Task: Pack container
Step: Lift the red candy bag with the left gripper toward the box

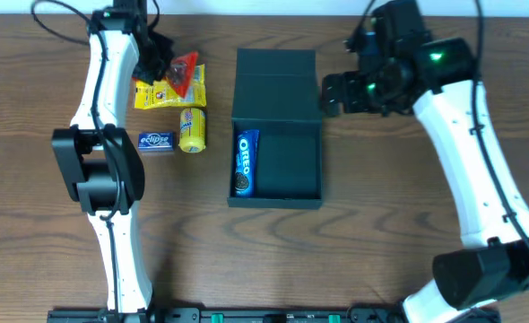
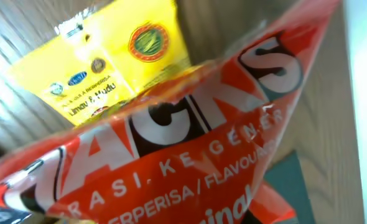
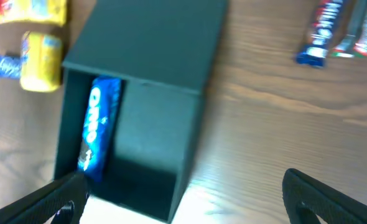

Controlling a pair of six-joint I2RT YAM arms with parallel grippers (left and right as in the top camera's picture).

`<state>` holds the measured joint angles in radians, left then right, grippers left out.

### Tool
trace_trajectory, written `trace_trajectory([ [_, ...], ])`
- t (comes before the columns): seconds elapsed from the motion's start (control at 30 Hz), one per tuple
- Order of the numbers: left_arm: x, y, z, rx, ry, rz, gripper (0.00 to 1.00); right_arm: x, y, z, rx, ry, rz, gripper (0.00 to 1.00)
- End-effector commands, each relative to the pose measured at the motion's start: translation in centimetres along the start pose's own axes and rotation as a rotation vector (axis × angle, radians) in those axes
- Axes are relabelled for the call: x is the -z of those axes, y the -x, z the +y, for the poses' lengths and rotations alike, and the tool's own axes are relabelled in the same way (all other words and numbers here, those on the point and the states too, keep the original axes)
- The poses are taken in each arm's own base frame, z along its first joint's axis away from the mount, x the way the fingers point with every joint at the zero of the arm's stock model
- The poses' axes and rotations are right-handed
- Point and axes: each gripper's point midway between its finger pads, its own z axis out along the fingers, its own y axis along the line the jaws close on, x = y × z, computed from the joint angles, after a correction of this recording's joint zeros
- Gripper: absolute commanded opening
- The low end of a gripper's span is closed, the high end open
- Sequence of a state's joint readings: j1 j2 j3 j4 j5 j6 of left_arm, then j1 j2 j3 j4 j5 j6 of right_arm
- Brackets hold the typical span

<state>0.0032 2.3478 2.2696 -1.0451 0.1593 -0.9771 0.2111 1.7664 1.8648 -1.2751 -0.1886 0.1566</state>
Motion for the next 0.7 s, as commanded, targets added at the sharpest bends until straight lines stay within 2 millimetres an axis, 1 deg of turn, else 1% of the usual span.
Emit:
trace_trajectory([
  [0.0,2.5,-0.7,-2.3,-0.17,-0.03,-0.05,0.2,1.0,0.7,-3.0,-0.096,-0.017,-0.029,0.99],
  [0.1,3.6,-3.9,-3.7,-0.232,-0.034,-0.021,0.17,1.5,1.1,-5.5,-0.162,-0.024,-0.044,0.99],
  [0.17,3.9,-6.5,-4.7,-0.276,-0.038,0.0,0.16,1.9,1.2,-7.1,-0.198,-0.038,-0.052,0.99],
  [0.2,4.0,-8.2,-5.4,-0.304,-0.043,0.011,0.15,2.1,1.1,-7.9,-0.219,-0.04,-0.055,0.99],
  [0.23,4.0,-9.4,-5.7,-0.312,-0.043,0.022,0.14,2.2,1.1,-8.4,-0.233,-0.041,-0.055,0.99],
  [0.33,4.1,-14.3,-6.4,-0.309,-0.037,0.078,0.1,2.7,0.6,-10.2,-0.281,-0.059,-0.049,0.99],
  [0.4,4.2,-17.1,-6.9,-0.327,-0.051,0.128,0.06,2.9,0.3,-11.2,-0.301,-0.068,-0.041,0.99],
  [0.5,4.8,-20.3,-6.9,-0.352,-0.056,0.2,0.06,3.4,-0.5,-12.7,-0.314,-0.083,-0.025,0.99],
  [0.57,5.5,-21.9,-6.3,-0.368,-0.039,0.244,0.06,3.7,-1.1,-13.7,-0.323,-0.093,-0.009,0.99],
  [0.67,6.8,-23.6,-5.5,-0.405,-0.014,0.26,0.06,4.0,-1.7,-14.6,-0.346,-0.093,0.001,0.99],
])
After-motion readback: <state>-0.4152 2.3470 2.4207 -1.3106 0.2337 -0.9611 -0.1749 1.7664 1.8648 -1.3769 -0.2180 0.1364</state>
